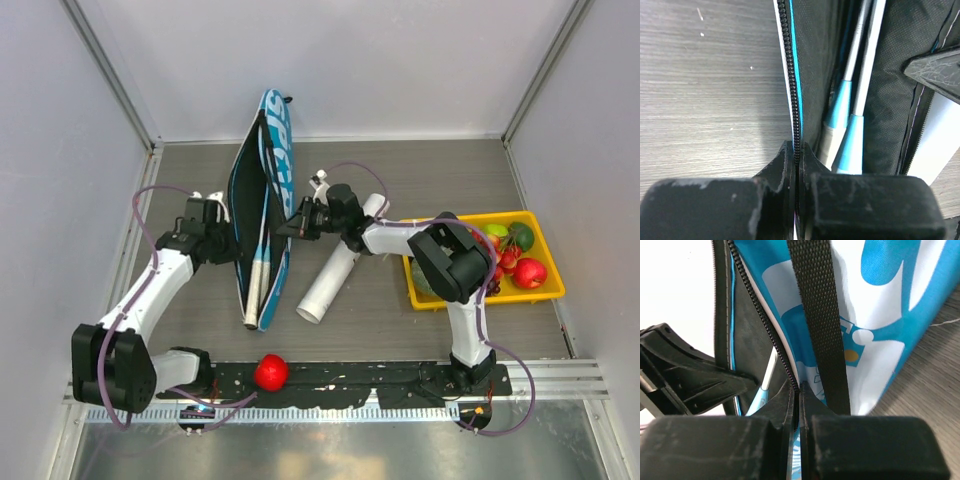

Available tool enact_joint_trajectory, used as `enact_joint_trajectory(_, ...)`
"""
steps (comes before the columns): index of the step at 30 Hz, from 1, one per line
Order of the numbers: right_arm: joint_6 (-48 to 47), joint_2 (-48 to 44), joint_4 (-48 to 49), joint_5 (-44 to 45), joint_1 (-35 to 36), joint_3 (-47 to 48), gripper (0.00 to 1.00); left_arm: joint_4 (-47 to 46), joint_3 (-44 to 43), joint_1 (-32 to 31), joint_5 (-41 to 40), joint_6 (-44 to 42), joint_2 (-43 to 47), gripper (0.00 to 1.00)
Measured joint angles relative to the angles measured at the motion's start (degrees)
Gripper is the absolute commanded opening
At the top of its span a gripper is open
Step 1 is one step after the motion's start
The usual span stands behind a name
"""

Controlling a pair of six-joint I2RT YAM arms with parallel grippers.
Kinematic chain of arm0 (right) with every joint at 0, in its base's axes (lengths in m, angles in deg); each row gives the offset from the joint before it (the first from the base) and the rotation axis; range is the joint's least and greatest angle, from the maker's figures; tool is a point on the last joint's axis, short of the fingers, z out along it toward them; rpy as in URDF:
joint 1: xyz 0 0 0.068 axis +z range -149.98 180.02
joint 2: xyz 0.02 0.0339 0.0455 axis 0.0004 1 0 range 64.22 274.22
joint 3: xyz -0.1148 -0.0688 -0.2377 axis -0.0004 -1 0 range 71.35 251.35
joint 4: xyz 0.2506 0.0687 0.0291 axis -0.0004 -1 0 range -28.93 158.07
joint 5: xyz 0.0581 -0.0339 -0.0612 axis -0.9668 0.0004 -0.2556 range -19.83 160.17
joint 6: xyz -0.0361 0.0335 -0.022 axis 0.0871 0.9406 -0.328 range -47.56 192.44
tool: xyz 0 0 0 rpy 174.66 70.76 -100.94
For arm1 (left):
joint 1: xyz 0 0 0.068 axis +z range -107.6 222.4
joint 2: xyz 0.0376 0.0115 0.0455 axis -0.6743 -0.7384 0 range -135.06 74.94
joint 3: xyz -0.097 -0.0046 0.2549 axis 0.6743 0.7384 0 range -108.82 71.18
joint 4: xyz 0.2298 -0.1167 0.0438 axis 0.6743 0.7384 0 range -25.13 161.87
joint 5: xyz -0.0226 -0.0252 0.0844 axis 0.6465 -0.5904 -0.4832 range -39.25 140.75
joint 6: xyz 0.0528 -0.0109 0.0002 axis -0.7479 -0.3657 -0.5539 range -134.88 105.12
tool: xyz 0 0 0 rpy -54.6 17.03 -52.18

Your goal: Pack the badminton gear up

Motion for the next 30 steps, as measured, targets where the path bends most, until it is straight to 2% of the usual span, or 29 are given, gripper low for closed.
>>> enact_joint_trajectory(3, -0.7, -2.12, -3.19, 1.14, -0.02, 0.33, 0.09, 0.48, -1.29, -0.02, 0.04, -0.87, 1.31, 0.0)
enact_joint_trajectory(11, -2.67, -3.41, -6.51, 2.4, -0.31, 0.52, 0.52, -2.43, 0.94, 0.02, 2.01, -1.11, -0.61, 0.0)
enact_joint_trajectory(13, -2.93, -3.41, -6.56, 2.1, -0.35, 0.46, 0.6, -2.69, 1.03, 0.02, 2.32, -1.14, -1.09, 0.0)
enact_joint_trajectory(21, -6.47, -5.68, -8.61, 1.22, 0.26, -1.4, 0.63, -3.41, 1.07, 0.02, 3.32, -1.16, -1.6, 0.0)
enact_joint_trajectory(30, -12.63, -17.94, -20.02, 6.86, 1.36, -1.64, 0.63, -3.45, 1.25, 0.02, 3.69, -0.9, -1.49, 0.0)
